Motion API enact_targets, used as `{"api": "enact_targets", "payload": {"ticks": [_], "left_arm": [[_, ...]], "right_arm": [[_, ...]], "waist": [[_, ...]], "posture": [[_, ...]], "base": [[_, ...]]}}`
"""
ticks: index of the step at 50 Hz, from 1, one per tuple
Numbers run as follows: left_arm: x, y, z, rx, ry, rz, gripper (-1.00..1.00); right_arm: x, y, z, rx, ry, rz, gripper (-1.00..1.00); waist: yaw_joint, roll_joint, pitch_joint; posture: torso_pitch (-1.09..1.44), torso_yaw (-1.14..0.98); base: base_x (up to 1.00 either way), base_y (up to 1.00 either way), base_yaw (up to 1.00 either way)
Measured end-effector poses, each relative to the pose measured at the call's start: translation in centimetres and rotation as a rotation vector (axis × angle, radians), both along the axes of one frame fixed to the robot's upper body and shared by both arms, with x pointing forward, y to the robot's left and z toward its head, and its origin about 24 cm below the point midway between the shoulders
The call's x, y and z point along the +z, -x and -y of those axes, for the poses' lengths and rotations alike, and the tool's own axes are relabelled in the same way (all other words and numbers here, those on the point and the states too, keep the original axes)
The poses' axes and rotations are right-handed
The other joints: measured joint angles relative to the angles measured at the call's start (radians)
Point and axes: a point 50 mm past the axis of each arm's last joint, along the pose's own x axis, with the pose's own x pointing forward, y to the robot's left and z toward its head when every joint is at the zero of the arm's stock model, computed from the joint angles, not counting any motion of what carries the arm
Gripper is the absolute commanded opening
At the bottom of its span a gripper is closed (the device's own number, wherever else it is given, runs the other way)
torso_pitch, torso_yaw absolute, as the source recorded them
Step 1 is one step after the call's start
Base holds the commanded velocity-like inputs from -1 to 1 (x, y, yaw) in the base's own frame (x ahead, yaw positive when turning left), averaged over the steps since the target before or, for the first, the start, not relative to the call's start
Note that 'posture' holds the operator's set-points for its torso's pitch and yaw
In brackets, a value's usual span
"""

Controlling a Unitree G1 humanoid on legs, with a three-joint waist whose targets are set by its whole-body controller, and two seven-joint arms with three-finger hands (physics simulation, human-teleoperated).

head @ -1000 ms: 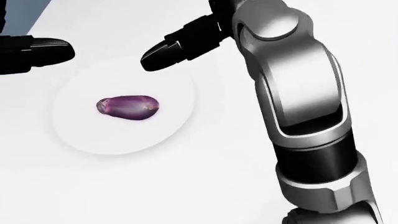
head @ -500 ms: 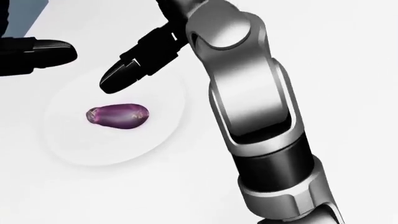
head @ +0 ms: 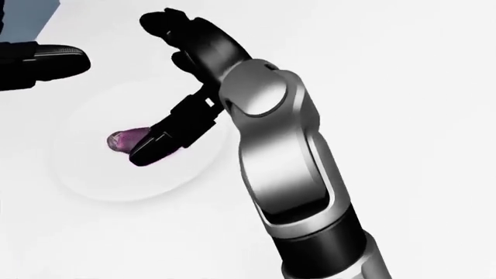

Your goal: Place the eggplant on the top rack of the oven.

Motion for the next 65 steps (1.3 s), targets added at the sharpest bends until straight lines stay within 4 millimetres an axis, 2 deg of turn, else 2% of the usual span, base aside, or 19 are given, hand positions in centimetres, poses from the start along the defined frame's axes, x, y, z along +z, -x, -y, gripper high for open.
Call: {"api": "enact_targets", "payload": {"ticks": [3, 5, 8, 11, 16, 27, 35, 43, 45, 65], "left_arm": [[-0.1, 0.0, 0.0, -0.002, 0.000, -0.004, 1.00], [-0.1, 0.0, 0.0, -0.003, 0.000, -0.005, 1.00], [-0.1, 0.0, 0.0, -0.003, 0.001, -0.005, 1.00], [-0.1, -0.1, 0.0, -0.002, 0.002, -0.004, 1.00], [-0.2, -0.1, 0.0, -0.001, 0.002, -0.007, 1.00], [-0.2, 0.0, -0.1, 0.001, 0.002, -0.002, 1.00], [-0.2, 0.0, -0.1, 0.002, 0.003, -0.001, 1.00], [-0.1, 0.0, -0.1, 0.001, 0.003, -0.002, 1.00], [-0.1, 0.0, 0.0, 0.000, 0.003, -0.001, 1.00], [0.0, 0.1, -0.1, 0.002, 0.006, 0.000, 1.00]], "right_arm": [[-0.4, -0.1, 0.0, -0.003, 0.017, -0.019, 0.69], [-0.6, -0.3, 0.0, -0.006, 0.021, -0.028, 0.75], [-0.9, -0.6, -0.1, -0.010, 0.027, -0.040, 0.66], [-1.0, -0.9, 0.0, -0.016, 0.026, -0.048, 0.70], [-1.2, -1.2, -0.2, -0.020, 0.018, -0.048, 0.57], [-1.7, -1.1, -0.9, -0.001, -0.004, -0.043, 0.61], [-3.1, -1.1, -1.3, 0.006, 0.028, -0.051, 0.52], [-3.2, -1.1, -1.6, 0.008, 0.039, -0.036, 0.47], [-3.3, -1.2, -1.6, 0.008, 0.039, -0.036, 0.40], [-3.9, -1.2, -2.1, 0.011, 0.074, 0.027, 0.28]], "waist": [[0.000, 0.000, 0.000], [0.000, 0.001, 0.000], [0.000, 0.002, -0.001], [0.000, 0.002, -0.001], [0.000, 0.003, -0.003], [0.001, 0.003, -0.005], [0.001, 0.003, -0.004], [0.000, 0.004, -0.006], [-0.001, 0.004, -0.007], [-0.001, 0.005, -0.006]], "posture": [[0.00, 0.00], [0.00, 0.00], [0.00, 0.00], [0.00, 0.00], [0.00, 0.00], [0.00, 0.00], [0.00, 0.00], [0.00, 0.00], [0.00, 0.00], [0.00, 0.00]], "base": [[0.00, 0.00, 0.00], [0.00, 0.00, 0.00], [0.00, 0.00, 0.00], [0.00, 0.00, 0.00], [0.00, 0.00, 0.00], [0.00, 0.00, 0.00], [0.00, 0.00, 0.00], [0.00, 0.00, 0.00], [0.00, 0.00, 0.00], [0.00, 0.00, 0.00]]}}
